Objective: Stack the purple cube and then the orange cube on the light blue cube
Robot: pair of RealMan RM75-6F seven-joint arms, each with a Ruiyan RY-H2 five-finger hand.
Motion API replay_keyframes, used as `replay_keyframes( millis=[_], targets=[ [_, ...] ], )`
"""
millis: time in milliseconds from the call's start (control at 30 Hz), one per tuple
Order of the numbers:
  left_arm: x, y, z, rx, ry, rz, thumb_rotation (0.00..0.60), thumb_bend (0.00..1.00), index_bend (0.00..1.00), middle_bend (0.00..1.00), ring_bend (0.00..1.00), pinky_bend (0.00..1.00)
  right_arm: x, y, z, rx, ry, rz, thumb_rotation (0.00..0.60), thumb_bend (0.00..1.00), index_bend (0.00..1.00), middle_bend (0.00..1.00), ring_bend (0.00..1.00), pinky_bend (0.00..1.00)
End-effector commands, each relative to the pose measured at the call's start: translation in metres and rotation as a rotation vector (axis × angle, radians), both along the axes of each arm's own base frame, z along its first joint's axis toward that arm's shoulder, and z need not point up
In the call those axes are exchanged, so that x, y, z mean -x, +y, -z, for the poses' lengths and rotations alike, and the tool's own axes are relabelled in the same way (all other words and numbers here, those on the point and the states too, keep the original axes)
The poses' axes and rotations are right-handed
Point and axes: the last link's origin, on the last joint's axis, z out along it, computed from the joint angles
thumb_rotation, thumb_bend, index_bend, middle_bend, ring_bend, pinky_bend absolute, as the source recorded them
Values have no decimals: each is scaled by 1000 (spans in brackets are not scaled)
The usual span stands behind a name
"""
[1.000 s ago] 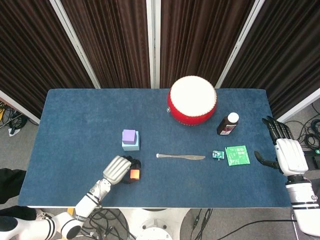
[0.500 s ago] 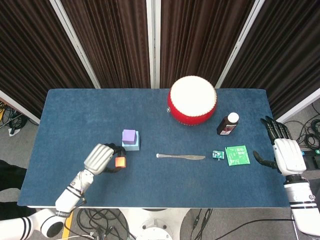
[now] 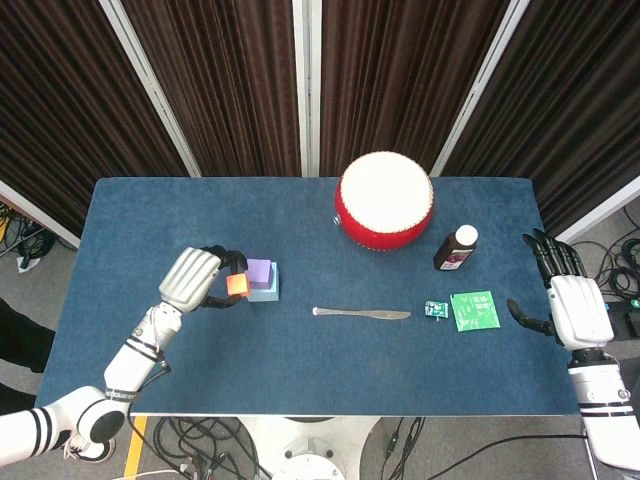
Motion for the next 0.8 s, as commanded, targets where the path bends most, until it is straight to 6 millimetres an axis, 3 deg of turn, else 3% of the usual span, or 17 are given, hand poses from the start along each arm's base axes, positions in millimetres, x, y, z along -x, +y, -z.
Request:
replay_keyframes(
  millis=[33, 400, 800],
  targets=[
    [-10, 6, 3, 29, 13, 26, 600, 237, 498, 644, 476, 577, 0, 0, 0, 0, 2, 0, 600, 216, 0, 4, 0, 0],
    [-34, 35, 13, 110, 83, 127, 600, 237, 498, 644, 476, 574, 1, -1, 2, 1, 8, 7, 600, 216, 0, 4, 0, 0],
    [-28, 49, 11, 120, 72, 136, 600, 237, 499, 644, 476, 574, -1, -3, 5, -3, 20, 10, 600, 215, 0, 4, 0, 0]
  ],
)
